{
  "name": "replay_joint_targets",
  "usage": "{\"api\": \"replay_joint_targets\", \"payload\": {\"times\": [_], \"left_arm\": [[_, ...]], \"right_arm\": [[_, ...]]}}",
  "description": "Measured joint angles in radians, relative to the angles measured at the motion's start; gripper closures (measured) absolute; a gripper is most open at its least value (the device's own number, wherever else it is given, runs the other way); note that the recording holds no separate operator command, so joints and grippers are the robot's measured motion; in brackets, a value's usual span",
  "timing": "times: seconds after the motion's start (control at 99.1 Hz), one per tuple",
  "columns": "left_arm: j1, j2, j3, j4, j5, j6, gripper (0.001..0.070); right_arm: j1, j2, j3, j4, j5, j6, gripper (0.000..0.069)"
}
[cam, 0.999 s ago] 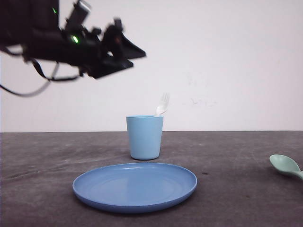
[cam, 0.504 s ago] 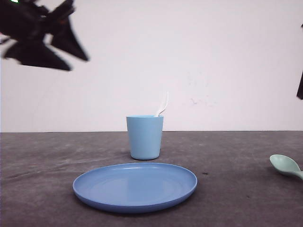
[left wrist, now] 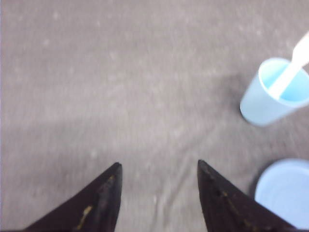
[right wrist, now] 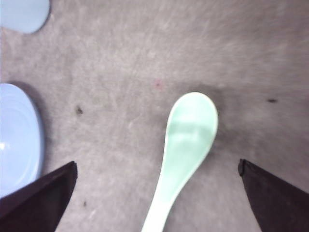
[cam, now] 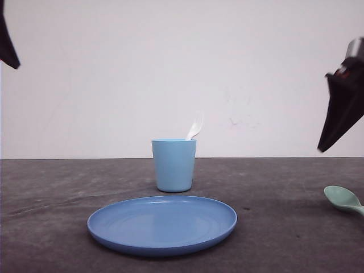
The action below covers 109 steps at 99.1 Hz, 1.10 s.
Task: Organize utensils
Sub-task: 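Withdraw the left gripper away from the cup, then lower the right gripper onto the mint-green spoon and close it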
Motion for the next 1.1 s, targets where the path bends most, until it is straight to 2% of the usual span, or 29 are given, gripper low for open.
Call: {"api": "replay_joint_targets", "payload": {"times": [0.343, 0.424, 0.595, 0.696, 0.847, 1.009, 1.099], "left_arm": [[0.000, -0.019, 0.000, -0.088, 0.000, 0.000, 0.0415], [0.000, -0.019, 0.000, -0.090, 0.000, 0.000, 0.0415], [0.000, -0.019, 0.000, -0.090, 0.000, 0.000, 0.0415], [0.000, -0.019, 0.000, -0.091, 0.000, 0.000, 0.0415], [0.000, -0.019, 0.000, -0.091, 0.000, 0.000, 0.0415], [0.000, -0.019, 0.000, -0.091, 0.000, 0.000, 0.0415], [0.000, -0.019, 0.000, -0.092, 0.000, 0.000, 0.0415]], "right_arm": [[0.048, 0.154, 0.000, 0.113, -0.002, 0.009, 0.0024], [0.058, 0.172, 0.001, 0.134, 0.002, 0.008, 0.0110], [0.074, 0.190, 0.000, 0.134, 0.032, 0.008, 0.0416], [0.075, 0.190, 0.000, 0.130, 0.076, 0.008, 0.0535], [0.075, 0.190, 0.000, 0.126, 0.103, 0.008, 0.0632], [0.075, 0.190, 0.000, 0.128, 0.098, 0.008, 0.0667], [0.075, 0.190, 0.000, 0.146, 0.047, 0.009, 0.0669]]}}
